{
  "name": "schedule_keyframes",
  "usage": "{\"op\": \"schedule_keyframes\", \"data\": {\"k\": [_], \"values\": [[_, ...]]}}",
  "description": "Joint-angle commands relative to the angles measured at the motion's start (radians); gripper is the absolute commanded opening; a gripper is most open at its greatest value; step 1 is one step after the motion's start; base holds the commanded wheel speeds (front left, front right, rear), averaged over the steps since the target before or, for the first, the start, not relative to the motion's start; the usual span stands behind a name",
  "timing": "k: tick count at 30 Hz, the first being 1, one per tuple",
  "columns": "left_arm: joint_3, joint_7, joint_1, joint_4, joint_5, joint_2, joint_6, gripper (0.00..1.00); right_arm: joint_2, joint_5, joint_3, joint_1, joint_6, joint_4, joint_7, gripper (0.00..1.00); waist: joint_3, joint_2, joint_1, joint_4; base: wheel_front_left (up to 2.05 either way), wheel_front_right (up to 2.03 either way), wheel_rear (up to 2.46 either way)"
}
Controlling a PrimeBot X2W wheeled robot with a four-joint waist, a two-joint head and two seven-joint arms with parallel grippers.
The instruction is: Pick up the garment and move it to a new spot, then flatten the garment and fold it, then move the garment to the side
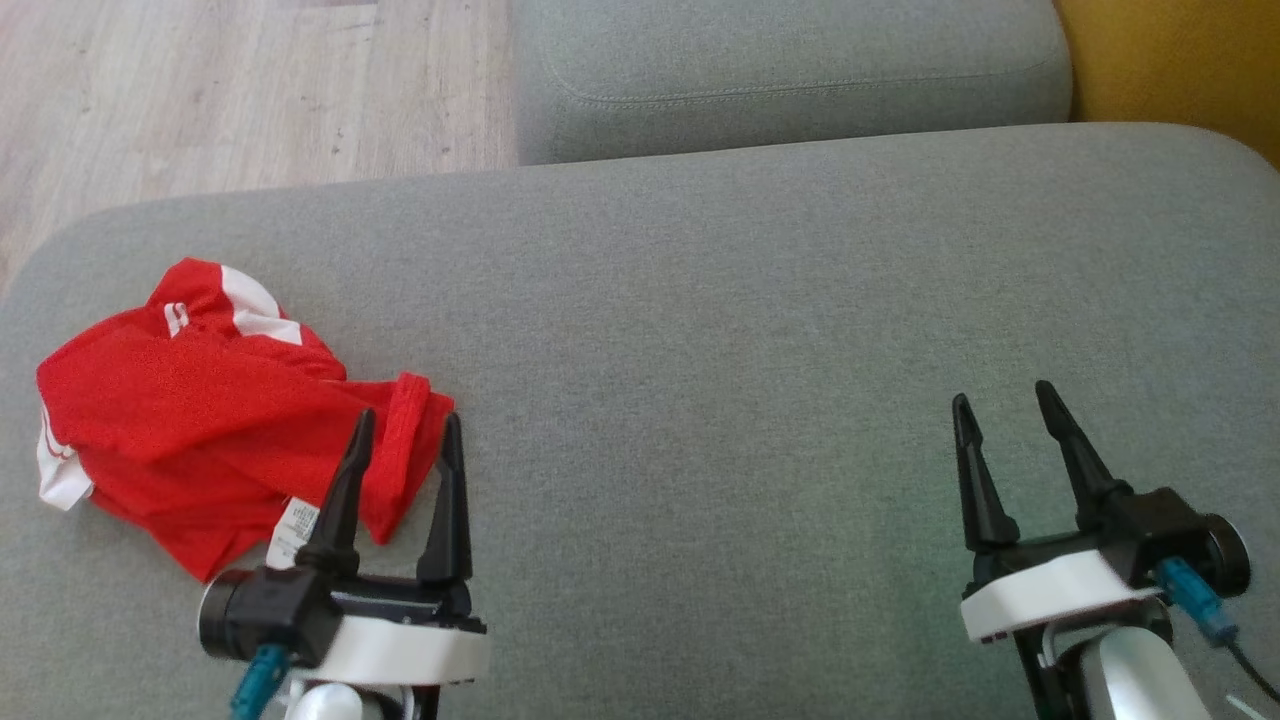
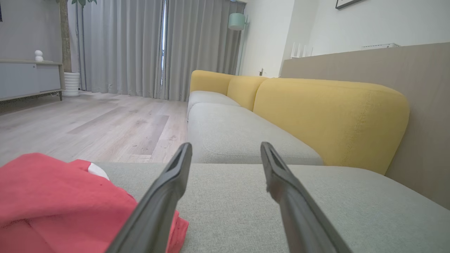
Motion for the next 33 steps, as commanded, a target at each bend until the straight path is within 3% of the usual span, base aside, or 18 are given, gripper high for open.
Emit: {"op": "schedule_keyframes", "data": {"k": [1, 9, 23, 33], "values": [[0.016, -0.013, -0.025, -0.043, 0.039, 0.008, 0.007, 1.0, -0.008, -0.037, 0.029, -0.058, -0.001, -0.041, -0.016, 1.0, 0.0, 0.0, 0.0, 0.001, 0.0, 0.0, 0.0], [0.003, -0.037, -0.021, -0.037, 0.117, 0.009, 0.019, 1.0, -0.009, -0.097, 0.043, -0.058, -0.001, -0.054, -0.039, 1.0, 0.001, 0.0, 0.0, 0.006, 0.0, 0.0, 0.0], [0.048, -0.055, 0.006, 0.096, -0.017, 0.007, 0.053, 1.0, -0.009, 0.181, 0.018, -0.023, -0.001, 0.007, -0.058, 1.0, -0.012, 0.0, 0.0, 0.012, 0.0, 0.0, 0.0], [0.047, -0.055, -0.011, 0.125, -0.047, 0.007, 0.063, 1.0, -0.009, 0.209, 0.034, -0.023, -0.001, 0.033, -0.058, 1.0, -0.012, 0.0, 0.0, 0.009, 0.0, 0.0, 0.0]]}}
